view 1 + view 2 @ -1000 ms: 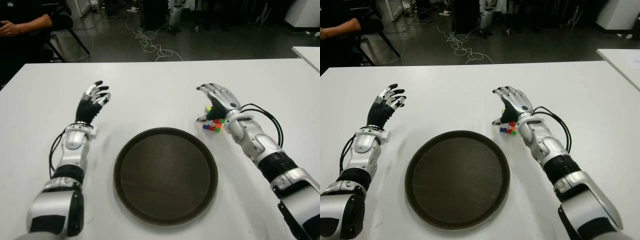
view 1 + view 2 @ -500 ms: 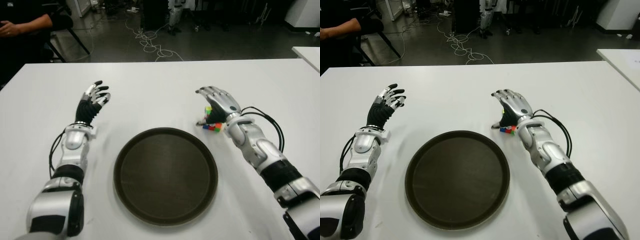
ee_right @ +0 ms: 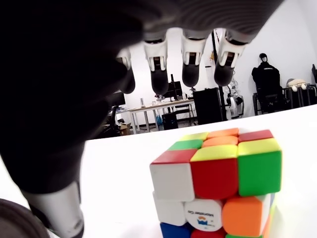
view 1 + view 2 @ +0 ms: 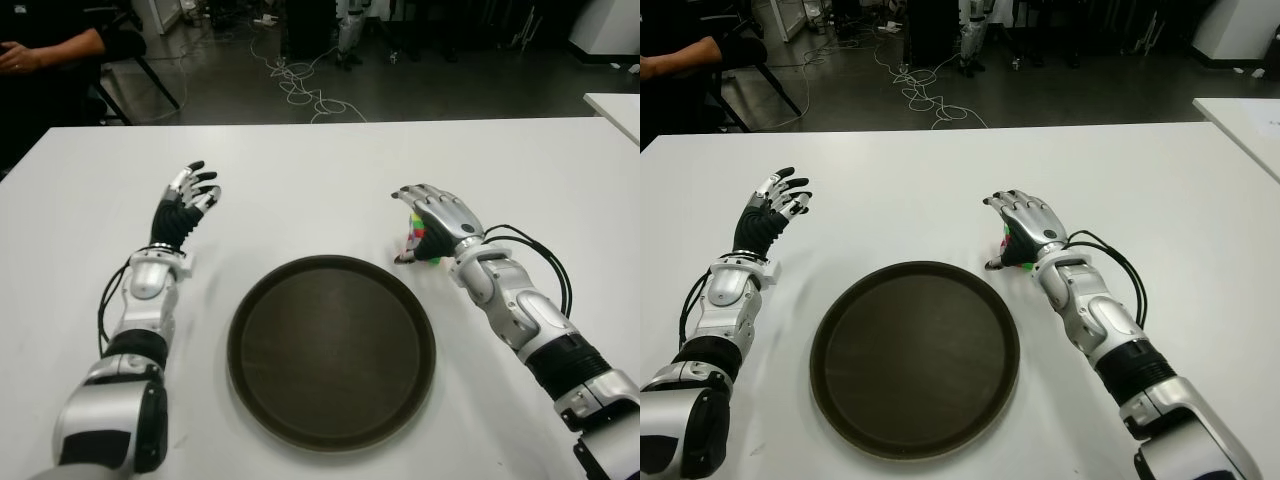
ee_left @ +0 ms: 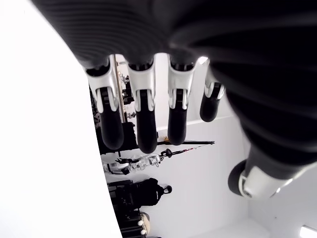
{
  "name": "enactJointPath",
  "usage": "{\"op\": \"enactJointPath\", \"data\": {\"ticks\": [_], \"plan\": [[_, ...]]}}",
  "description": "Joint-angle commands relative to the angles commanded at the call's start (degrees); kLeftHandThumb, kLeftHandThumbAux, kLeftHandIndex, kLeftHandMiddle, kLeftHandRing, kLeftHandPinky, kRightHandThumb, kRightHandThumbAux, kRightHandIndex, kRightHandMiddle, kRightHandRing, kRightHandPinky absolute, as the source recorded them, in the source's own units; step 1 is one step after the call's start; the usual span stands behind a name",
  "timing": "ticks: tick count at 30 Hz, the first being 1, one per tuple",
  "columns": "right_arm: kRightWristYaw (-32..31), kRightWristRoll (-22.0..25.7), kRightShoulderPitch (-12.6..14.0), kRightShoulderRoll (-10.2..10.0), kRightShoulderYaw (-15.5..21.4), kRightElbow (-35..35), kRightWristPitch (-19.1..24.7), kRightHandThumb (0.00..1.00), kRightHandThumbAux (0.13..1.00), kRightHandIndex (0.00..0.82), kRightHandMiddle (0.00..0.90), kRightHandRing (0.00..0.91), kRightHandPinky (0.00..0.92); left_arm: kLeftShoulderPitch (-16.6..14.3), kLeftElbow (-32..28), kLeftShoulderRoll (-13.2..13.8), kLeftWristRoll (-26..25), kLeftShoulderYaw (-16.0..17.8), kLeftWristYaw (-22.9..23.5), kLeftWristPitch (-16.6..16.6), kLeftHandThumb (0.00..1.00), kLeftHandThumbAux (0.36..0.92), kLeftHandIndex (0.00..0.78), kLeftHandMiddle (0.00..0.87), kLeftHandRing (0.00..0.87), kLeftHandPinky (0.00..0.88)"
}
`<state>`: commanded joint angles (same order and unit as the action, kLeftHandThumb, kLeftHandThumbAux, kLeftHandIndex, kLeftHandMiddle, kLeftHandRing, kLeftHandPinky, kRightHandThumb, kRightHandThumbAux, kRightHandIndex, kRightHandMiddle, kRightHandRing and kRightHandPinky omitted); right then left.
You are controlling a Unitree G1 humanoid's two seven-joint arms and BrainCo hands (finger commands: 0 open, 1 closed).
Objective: Pick up the Rubik's Cube and put it in the plate
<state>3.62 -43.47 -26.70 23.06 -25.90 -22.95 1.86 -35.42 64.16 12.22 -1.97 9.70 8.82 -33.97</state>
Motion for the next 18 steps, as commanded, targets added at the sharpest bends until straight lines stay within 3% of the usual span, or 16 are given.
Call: {"op": "enactJointPath", "data": {"ticks": [18], "plan": [[-0.58, -0.07, -0.85, -0.42, -0.35, -2.50, 0.69, 0.000, 0.773, 0.040, 0.042, 0.053, 0.080, 0.05, 0.07, 0.18, -0.03, 0.12, 0.20, 0.22, 0.019, 0.596, 0.135, 0.226, 0.237, 0.264]]}}
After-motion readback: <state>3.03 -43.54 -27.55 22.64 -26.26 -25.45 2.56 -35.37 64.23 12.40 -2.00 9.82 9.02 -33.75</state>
